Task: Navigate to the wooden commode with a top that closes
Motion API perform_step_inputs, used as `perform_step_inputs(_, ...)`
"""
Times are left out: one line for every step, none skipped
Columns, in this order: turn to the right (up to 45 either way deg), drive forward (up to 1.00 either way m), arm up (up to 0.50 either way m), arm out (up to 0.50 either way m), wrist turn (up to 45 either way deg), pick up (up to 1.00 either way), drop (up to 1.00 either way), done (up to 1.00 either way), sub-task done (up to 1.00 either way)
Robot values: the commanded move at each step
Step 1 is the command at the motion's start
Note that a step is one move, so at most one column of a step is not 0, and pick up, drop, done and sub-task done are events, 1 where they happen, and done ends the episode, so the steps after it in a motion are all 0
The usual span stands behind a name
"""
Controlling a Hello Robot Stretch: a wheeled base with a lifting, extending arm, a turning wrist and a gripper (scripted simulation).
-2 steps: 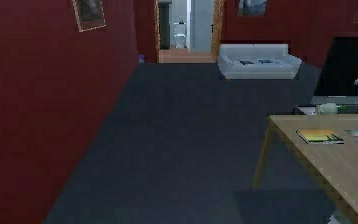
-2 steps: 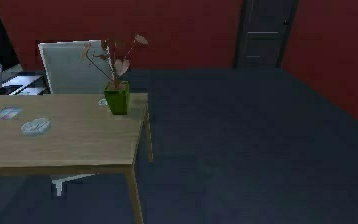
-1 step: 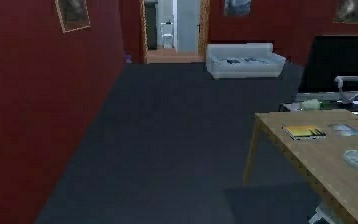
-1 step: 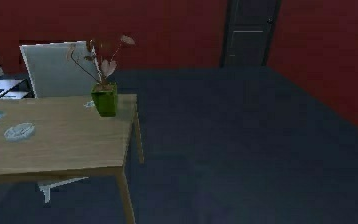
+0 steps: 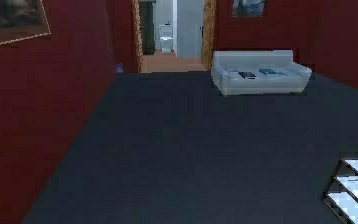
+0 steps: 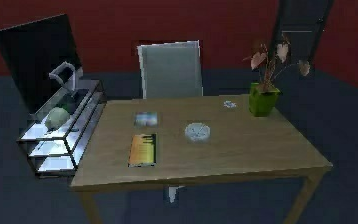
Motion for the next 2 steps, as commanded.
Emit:
perform_step_inputs(0.0, 1.00, 0.00, 0.00, 0.0, 0.00, 0.00, 0.00, 0.00)
perform_step_inputs(0.0, 1.00, 0.00, 0.00, 0.0, 0.00, 0.00, 0.00, 0.00)
